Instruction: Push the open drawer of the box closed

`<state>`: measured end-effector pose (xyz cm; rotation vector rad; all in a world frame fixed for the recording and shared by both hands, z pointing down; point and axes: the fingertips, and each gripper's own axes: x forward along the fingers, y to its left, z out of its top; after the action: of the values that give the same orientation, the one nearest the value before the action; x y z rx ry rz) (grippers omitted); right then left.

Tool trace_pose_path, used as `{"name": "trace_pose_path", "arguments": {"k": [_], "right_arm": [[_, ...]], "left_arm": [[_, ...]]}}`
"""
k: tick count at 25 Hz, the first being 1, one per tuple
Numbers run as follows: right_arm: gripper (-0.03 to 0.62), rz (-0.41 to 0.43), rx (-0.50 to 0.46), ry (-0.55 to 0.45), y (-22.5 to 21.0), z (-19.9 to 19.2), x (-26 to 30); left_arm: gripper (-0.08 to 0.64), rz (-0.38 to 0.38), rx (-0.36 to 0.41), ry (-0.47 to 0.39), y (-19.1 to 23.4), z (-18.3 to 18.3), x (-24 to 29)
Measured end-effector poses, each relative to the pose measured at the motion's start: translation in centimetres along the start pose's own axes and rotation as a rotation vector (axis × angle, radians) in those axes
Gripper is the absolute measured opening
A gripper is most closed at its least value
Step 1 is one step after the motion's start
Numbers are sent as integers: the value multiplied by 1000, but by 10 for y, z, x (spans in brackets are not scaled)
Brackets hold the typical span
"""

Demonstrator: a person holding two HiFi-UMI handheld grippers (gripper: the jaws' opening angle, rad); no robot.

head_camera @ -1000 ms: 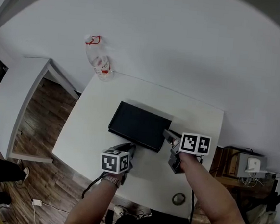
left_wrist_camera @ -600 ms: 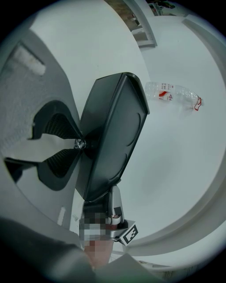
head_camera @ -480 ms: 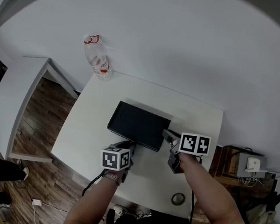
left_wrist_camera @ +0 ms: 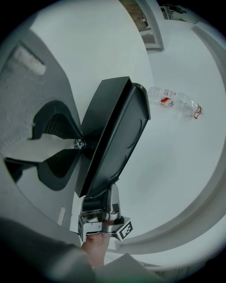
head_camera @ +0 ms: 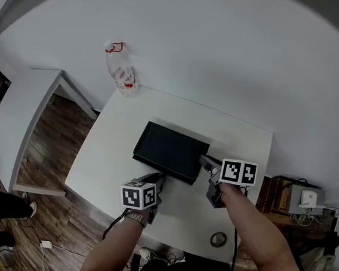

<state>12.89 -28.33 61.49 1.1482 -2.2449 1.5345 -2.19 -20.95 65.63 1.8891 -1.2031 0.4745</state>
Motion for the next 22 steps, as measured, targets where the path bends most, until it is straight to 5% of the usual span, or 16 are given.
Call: {"name": "trace_pose_path", "arguments": {"k": [22], "right_arm": [[118,0,6,2,1,0,1]], "left_arm": [[72,-24,18,-8,-2,12,13]]}}
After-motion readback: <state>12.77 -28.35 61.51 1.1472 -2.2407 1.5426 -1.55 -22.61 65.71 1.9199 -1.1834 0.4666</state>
